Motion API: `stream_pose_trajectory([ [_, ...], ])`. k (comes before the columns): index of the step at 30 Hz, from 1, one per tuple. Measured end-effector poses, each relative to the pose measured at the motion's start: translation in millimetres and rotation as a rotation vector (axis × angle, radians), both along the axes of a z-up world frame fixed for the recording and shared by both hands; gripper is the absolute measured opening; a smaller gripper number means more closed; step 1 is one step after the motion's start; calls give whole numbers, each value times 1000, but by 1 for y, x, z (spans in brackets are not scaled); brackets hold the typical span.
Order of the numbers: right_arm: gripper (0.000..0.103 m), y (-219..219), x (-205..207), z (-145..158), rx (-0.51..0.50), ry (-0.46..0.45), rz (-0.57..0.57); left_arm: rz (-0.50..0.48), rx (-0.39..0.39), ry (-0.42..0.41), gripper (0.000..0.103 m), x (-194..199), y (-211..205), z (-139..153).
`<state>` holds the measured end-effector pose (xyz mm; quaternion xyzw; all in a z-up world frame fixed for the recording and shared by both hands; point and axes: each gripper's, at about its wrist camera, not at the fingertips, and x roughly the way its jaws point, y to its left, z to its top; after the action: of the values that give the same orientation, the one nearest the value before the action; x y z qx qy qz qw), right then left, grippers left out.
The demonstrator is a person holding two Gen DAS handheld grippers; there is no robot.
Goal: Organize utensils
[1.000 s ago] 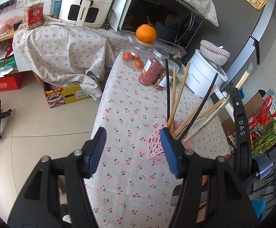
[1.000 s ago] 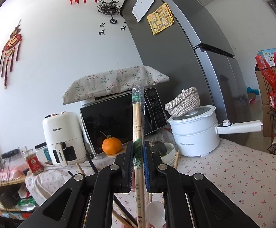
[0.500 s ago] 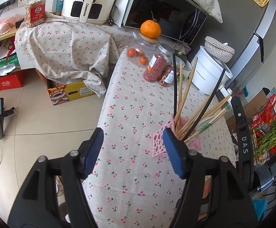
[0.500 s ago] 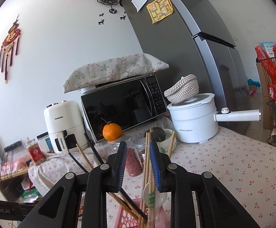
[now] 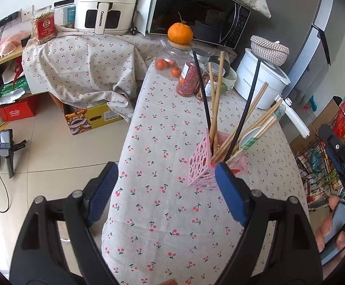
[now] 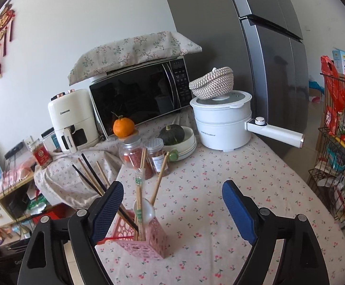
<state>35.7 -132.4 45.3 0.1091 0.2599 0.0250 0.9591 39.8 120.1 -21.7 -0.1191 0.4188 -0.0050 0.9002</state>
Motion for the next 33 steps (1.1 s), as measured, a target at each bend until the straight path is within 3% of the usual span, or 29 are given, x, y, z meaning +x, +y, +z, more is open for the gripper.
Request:
stream_pose_trajectory([
  [4, 90, -18, -8, -1, -43, 133, -16, -16, 33, 16, 88, -12, -18, 0],
  [6, 91, -24, -11, -3, -75, 197, -2, -25, 62, 7, 96, -20, -29, 1],
  [9, 103, -30, -24, -6, -140, 241, 14, -26, 121, 2, 102, -30, -45, 5],
  [15, 103, -45, -56, -4, -251, 263, 0, -48, 172, -34, 102, -50, -72, 14],
  [24, 103, -69, -77, 6, -201, 244, -28, -86, 196, -88, 102, -63, -100, 24],
  [33, 103, -67, -65, -3, -258, 258, -30, -95, 196, -88, 102, -59, -111, 23],
])
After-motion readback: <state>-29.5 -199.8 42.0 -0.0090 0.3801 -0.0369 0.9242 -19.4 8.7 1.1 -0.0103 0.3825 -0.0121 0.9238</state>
